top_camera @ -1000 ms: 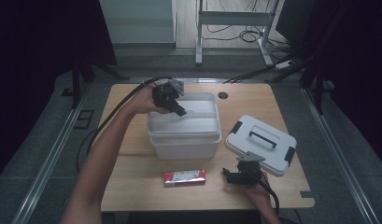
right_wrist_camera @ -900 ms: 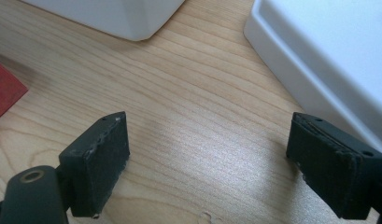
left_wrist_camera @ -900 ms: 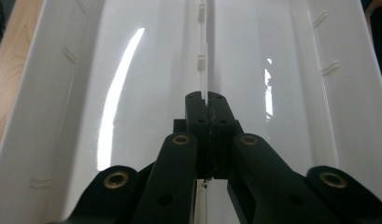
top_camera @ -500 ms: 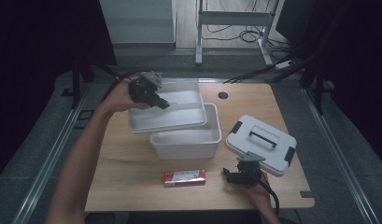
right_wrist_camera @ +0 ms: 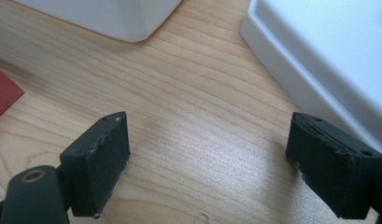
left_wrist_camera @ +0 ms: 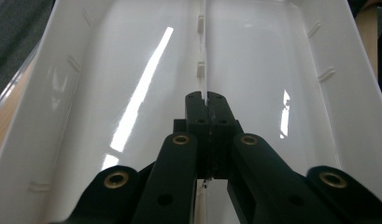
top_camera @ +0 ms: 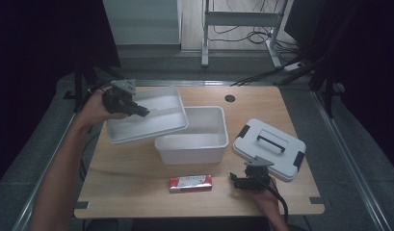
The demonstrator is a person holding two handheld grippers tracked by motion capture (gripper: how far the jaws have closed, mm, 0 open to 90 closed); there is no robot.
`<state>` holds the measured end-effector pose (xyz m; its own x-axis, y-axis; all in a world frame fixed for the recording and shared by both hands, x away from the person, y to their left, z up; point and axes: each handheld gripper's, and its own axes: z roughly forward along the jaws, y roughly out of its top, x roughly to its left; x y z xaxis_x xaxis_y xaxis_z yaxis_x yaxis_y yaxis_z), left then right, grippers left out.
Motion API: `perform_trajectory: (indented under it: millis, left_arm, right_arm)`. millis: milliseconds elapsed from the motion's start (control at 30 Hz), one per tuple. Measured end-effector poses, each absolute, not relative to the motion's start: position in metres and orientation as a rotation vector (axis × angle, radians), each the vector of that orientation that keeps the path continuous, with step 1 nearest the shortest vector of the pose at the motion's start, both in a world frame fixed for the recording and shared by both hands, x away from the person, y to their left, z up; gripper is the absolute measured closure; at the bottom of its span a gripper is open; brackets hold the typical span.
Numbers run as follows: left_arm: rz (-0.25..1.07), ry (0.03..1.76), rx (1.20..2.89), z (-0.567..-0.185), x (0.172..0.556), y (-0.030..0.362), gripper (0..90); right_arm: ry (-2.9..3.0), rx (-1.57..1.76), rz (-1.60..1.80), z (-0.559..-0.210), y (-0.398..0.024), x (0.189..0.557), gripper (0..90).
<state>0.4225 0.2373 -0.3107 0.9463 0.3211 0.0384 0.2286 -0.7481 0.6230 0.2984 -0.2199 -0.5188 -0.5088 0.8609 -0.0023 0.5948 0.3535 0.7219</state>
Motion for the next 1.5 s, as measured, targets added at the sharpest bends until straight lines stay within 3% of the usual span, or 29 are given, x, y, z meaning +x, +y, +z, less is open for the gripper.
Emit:
perform_trajectory:
  millis: [767, 1500]
  left_arm:
    - [0.2, 0.645, 2.387, -0.35, 0.395, 0.335, 90.0]
    - [0.064, 0.767, 2.44, -0.444, 0.4, 0.344, 90.0]
  right_arm:
    - [2.235, 1.281, 0.95, -0.519, -0.22, 0.299, 13.0]
    - [2.233, 1.285, 0.947, -0.519, -0.22, 0.299, 13.1]
